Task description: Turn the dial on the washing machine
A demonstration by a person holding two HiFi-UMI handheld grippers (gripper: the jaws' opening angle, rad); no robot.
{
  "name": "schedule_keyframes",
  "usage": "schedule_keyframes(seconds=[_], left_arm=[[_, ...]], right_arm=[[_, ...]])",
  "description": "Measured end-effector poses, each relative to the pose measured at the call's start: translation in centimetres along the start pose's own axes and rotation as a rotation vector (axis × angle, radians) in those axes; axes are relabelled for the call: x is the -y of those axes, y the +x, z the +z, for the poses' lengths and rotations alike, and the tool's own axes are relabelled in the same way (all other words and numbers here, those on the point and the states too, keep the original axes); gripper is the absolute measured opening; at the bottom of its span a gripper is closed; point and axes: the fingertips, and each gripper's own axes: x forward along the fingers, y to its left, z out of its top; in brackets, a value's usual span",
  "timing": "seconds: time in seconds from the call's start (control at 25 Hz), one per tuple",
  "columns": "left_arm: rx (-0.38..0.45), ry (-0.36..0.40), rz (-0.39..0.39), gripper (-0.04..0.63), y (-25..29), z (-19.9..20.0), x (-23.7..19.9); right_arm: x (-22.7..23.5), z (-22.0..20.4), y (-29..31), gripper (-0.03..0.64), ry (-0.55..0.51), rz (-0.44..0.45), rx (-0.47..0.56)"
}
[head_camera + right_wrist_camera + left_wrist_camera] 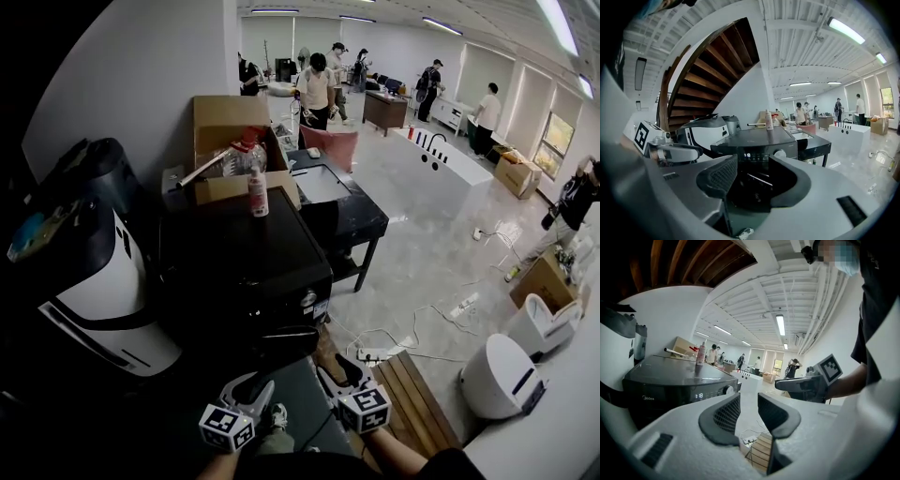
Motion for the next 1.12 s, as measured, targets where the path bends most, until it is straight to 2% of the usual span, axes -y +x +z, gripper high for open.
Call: schedule_keyframes(seconds=[0.72, 1.12], left_arm=[[-0.021, -0.02, -0.035, 0.109, 5.8, 2.0, -10.1], [-0.031, -0.022, -0.079, 0.109, 7.6, 2.6, -14.2]], right_arm=[[6.8, 0.3, 14.9, 0.198, -0.093, -0.103, -0.106], [9.3, -1.3, 21.9, 0.267, -0.219, -0.146, -0.214]])
